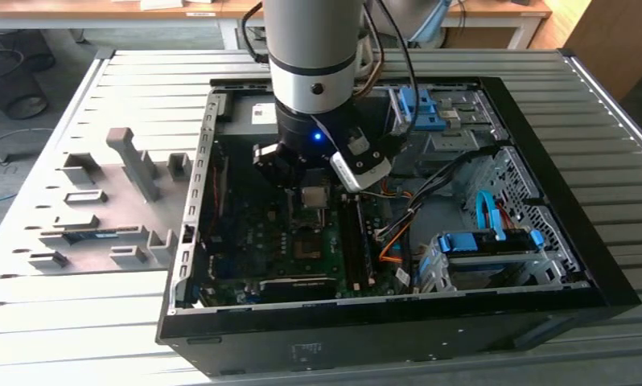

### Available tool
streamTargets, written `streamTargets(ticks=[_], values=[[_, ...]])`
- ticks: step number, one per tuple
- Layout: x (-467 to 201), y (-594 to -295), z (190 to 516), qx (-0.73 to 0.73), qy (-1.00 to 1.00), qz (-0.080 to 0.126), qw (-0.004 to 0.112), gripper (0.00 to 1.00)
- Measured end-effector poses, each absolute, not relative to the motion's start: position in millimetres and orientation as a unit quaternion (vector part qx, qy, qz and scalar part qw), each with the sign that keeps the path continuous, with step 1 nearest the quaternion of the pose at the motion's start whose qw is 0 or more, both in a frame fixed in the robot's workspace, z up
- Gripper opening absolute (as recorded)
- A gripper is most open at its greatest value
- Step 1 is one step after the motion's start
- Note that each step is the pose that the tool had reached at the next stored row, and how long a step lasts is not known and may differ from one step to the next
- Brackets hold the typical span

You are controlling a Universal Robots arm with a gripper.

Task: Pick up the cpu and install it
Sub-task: 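Place the cpu into insertion slot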

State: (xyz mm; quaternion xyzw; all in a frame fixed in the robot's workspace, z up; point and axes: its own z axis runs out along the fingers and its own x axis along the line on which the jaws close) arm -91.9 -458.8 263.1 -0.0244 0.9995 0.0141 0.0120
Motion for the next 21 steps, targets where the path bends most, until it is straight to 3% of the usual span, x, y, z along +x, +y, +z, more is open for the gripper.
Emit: streamTargets(ticks=[21], values=[[-98.0,-486.0,229.6,-0.023,1.000,0.012,0.012,0.47]])
